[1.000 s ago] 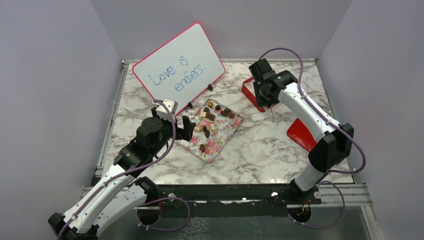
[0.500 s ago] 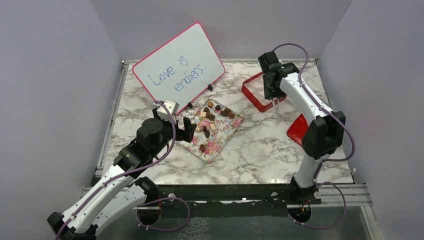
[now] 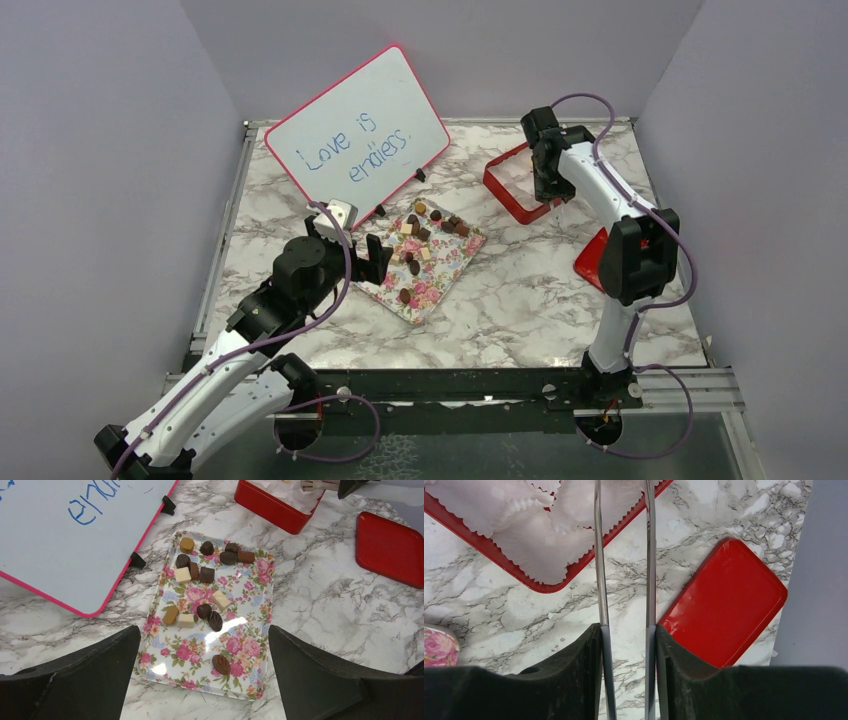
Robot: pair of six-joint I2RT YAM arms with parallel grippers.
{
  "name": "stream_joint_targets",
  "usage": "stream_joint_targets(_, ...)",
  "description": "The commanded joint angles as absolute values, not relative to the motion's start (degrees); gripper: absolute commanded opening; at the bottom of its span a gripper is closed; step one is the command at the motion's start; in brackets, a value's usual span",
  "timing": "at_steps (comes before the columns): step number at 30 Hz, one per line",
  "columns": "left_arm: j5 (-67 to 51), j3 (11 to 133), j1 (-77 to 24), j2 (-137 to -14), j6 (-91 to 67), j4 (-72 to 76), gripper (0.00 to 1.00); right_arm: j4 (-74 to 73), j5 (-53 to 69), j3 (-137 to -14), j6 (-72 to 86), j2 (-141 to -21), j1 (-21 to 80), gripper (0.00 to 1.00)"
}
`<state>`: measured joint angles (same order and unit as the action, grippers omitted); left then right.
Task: Pack the chocolate
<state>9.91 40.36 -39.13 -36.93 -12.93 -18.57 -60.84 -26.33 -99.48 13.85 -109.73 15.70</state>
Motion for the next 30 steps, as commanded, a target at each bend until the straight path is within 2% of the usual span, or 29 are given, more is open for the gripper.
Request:
stream_joint_targets(1, 10.9, 39.9, -39.5, -36.2, -12.4, -18.2, 0.99, -58.5, -28.9, -101.7, 13.2, -110.5, 15.1, 0.39)
stream_joint_targets(9, 10.9, 40.0, -39.7, -36.4, -12.5, -18.2, 0.99, -57.2, -29.8, -102.0, 12.1, -111.0, 14.0, 0.39)
stream_joint_targets(30, 11.0, 40.1, -39.8, -36.4, -12.7, -18.3, 0.99, -57.0, -28.3, -101.9, 10.6, -110.2, 12.9, 0.48)
